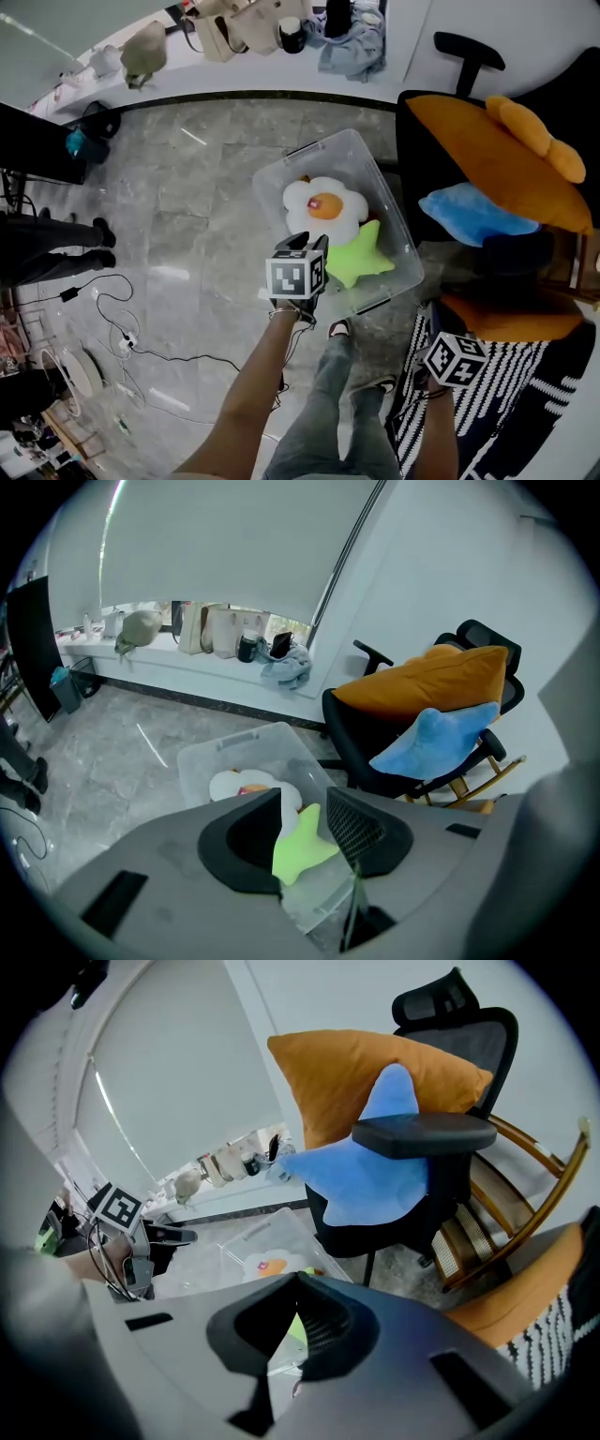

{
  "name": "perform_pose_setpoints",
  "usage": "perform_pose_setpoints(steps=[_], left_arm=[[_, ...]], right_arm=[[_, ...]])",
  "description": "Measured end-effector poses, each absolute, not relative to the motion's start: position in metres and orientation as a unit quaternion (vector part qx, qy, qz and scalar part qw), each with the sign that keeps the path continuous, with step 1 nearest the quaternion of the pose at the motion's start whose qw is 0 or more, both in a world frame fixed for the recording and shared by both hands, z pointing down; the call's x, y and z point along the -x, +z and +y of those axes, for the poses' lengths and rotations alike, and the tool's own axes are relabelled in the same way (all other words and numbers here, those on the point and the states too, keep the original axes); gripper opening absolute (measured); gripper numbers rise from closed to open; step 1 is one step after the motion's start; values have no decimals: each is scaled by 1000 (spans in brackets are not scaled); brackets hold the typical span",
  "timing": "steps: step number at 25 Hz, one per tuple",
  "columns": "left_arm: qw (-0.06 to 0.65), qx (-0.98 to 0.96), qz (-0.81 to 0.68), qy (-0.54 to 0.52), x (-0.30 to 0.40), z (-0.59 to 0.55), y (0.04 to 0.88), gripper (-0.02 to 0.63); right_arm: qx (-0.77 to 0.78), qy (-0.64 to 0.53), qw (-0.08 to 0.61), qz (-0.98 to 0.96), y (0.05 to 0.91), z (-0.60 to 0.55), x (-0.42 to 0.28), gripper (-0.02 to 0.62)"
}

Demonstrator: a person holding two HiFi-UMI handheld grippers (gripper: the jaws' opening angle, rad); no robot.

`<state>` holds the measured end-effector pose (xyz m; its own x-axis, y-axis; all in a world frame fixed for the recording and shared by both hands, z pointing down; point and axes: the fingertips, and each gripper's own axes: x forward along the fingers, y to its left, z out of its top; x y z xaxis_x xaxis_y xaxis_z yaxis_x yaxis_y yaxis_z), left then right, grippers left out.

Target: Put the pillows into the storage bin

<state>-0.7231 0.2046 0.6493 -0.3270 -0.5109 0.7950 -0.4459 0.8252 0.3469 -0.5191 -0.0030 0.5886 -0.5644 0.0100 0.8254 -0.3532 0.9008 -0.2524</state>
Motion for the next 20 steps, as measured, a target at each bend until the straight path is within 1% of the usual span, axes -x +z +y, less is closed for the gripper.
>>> perform_pose_setpoints(steps=[8,17,19,20], left_arm=[[478,-295,-826,-37,699,212,607,140],[436,-309,-844,-47,644,204,521,140],[421,-310,-851,-49,625,203,498,127],[412,-308,-856,-50,615,205,486,104]], right_arm=[[-109,193,433,-874,558,-5,490,2],[-119,186,389,-894,494,-19,442,2],[-113,183,379,-900,481,-22,429,2],[-109,181,374,-903,473,-23,423,2]])
